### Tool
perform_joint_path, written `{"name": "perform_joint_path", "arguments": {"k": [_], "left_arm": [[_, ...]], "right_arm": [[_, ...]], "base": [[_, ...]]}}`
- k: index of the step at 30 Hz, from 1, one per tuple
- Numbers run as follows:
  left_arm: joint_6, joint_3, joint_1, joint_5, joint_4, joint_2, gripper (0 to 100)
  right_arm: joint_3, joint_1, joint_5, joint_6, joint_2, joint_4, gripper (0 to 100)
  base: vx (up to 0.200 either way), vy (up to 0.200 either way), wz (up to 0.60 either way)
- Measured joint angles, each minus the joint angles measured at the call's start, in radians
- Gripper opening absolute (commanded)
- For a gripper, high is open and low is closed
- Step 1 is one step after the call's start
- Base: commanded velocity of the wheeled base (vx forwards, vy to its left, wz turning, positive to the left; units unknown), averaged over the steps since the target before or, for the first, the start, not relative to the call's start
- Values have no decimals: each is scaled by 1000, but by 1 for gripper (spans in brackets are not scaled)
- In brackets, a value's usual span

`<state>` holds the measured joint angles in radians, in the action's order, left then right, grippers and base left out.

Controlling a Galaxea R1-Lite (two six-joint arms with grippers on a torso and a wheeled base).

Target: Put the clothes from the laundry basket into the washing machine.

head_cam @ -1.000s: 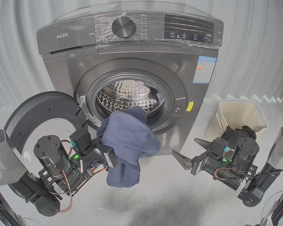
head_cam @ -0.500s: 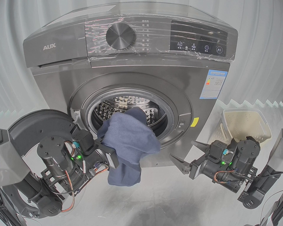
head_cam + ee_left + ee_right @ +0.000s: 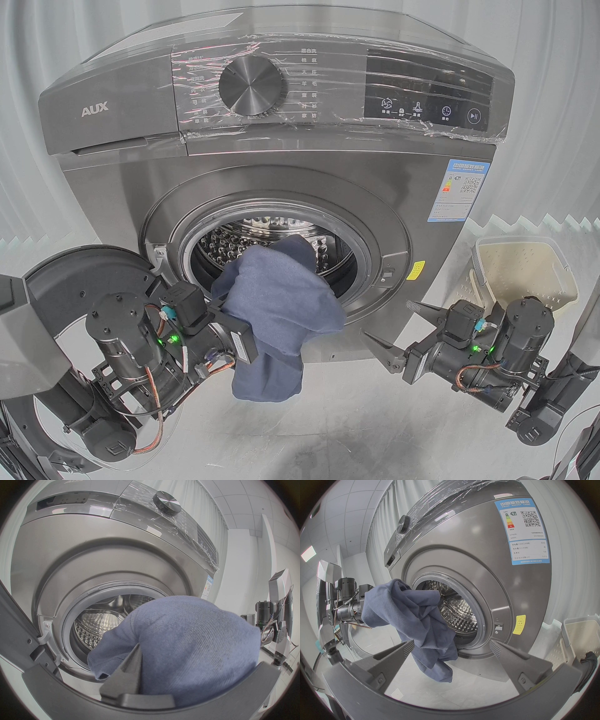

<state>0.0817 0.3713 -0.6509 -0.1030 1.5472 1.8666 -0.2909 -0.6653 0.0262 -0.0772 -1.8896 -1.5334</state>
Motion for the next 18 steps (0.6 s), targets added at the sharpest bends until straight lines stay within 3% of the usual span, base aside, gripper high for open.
{"name": "perform_joint_path", "arguments": {"k": [15,18], "left_arm": [[4,-1,3,-1,1,25,0],[11,0,4,0,1,29,0]], "right_arm": [[20,-26,0,1,17,1,100],[23,-27,0,2,19,0,100]], "base": [[0,0,0],[200,0,0]]}}
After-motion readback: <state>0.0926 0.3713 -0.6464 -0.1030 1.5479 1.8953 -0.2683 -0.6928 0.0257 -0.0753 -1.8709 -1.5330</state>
